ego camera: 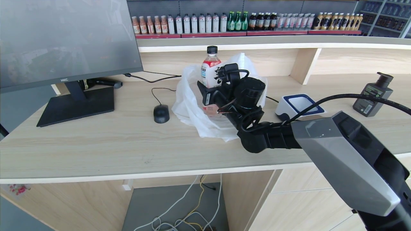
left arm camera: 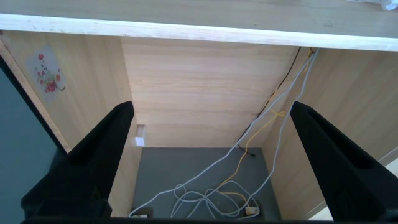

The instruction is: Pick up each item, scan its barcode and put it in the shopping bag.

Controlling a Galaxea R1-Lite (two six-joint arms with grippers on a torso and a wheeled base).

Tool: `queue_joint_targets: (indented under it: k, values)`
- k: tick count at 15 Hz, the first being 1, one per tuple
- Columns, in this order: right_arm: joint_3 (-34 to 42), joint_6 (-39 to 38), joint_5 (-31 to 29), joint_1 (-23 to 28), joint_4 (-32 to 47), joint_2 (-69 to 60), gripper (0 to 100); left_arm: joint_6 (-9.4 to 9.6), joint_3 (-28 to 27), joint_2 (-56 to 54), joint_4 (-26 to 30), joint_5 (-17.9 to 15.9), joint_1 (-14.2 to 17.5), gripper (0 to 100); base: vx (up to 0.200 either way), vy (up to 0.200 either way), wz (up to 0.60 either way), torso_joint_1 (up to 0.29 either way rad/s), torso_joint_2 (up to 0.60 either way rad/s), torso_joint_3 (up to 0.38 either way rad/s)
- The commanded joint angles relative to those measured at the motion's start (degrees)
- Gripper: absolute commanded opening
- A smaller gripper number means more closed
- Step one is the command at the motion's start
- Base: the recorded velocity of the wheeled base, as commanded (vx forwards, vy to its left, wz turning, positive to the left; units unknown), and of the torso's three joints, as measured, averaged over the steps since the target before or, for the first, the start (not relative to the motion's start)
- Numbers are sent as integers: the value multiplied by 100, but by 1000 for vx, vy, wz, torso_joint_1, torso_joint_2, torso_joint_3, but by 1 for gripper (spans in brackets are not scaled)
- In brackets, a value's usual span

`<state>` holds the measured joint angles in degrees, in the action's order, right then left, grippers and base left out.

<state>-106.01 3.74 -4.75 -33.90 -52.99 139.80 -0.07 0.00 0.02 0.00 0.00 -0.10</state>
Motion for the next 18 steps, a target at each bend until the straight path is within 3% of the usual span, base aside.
queue_joint_targets:
  k: [1,11,12,18]
  values:
    - [1,4,1,-2,8,3,0,-1,0,-2,0,0,10,100,0,0,0,0,0,0]
    - [-7,4,36,6,8,-14,0,-1,0,-2,0,0,10,100,0,0,0,0,0,0]
    - [-7,4,27,6,-1,-14,100,-1,0,-2,0,0,1,100,0,0,0,0,0,0]
    - [1,-5,27,-2,-97,-41,100,-1,0,-2,0,0,1,100,0,0,0,0,0,0]
